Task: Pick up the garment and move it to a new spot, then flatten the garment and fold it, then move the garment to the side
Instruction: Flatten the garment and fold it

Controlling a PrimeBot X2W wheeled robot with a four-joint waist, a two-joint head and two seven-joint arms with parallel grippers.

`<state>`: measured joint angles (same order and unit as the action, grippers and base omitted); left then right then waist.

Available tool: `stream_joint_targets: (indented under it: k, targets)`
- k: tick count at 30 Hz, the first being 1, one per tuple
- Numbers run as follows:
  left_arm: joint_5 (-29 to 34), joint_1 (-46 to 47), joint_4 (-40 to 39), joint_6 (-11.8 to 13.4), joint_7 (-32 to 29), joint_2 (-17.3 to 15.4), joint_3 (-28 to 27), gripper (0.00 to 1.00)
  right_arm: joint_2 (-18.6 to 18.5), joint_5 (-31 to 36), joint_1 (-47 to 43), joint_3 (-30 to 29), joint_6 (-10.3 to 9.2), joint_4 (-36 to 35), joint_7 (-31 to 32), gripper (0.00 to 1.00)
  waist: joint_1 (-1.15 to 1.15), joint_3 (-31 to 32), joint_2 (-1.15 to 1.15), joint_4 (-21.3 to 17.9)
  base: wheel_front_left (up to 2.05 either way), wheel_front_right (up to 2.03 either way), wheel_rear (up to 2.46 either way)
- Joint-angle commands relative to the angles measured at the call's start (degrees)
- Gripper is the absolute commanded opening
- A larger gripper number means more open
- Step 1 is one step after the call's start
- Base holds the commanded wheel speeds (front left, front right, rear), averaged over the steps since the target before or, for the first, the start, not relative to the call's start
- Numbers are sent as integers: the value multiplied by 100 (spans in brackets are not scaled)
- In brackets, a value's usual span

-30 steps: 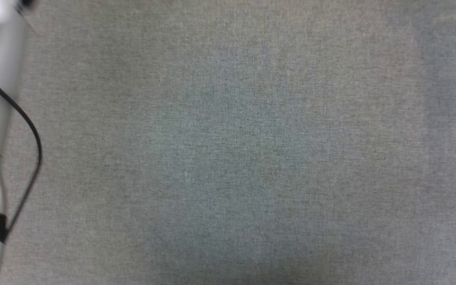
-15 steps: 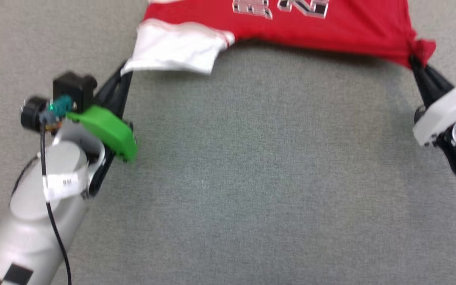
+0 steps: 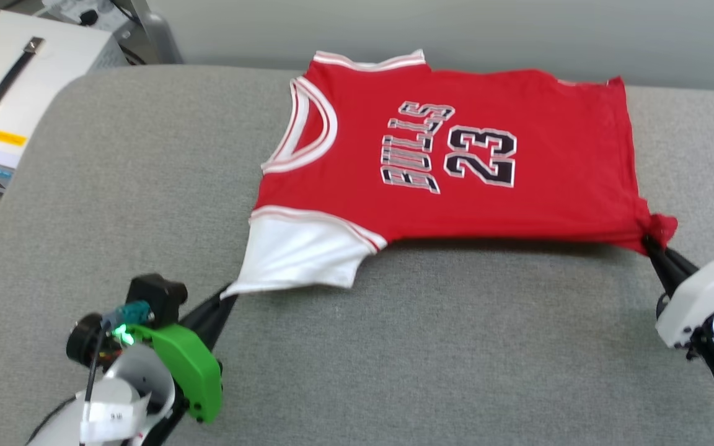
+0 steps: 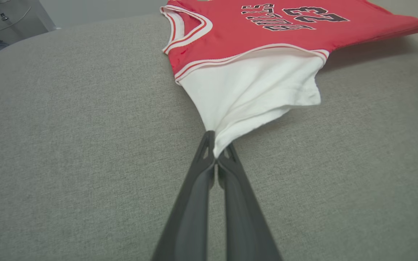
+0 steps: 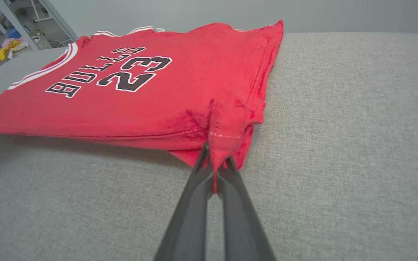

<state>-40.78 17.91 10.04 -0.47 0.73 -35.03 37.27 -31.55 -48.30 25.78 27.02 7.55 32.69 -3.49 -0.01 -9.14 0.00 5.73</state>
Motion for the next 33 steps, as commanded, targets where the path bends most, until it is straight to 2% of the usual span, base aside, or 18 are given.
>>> stream_joint_targets:
  k: [1,4,10,17,21,26,33]
  targets:
    - [-51,-209,-147,44,-96,-121,38,0,-70,-116,-193,-36,-6,-26,40,0,1,330,0,120,0,0,0]
    - [-175,-553,-504,92,-361,-256,152,0,-148,-322,-537,-57,-6,-175,182,0,1,511,0,140,0,0,0]
    - [-457,-1079,-1023,36,-865,-480,410,0,-369,-766,-1287,-111,-6,-643,637,0,1,821,0,181,0,0,0]
    - [-769,-1531,-1324,-68,-1392,-740,682,0,-636,-1114,-2190,-298,-6,-1252,1276,0,1,1069,0,175,0,0,0]
    - [-947,-1737,-1503,-16,-1657,-905,747,0,-709,-1210,-2646,-507,-6,-1618,1594,0,1,1105,0,150,0,0,0]
    - [-910,-1670,-1685,66,-1475,-918,604,0,-672,-1085,-2971,-840,-6,-2085,1770,0,1,1045,0,98,0,0,0]
    - [-684,-1168,-1775,60,-1202,-846,363,0,-512,-789,-2936,-1364,-6,-2609,1996,0,1,815,0,14,0,0,0]
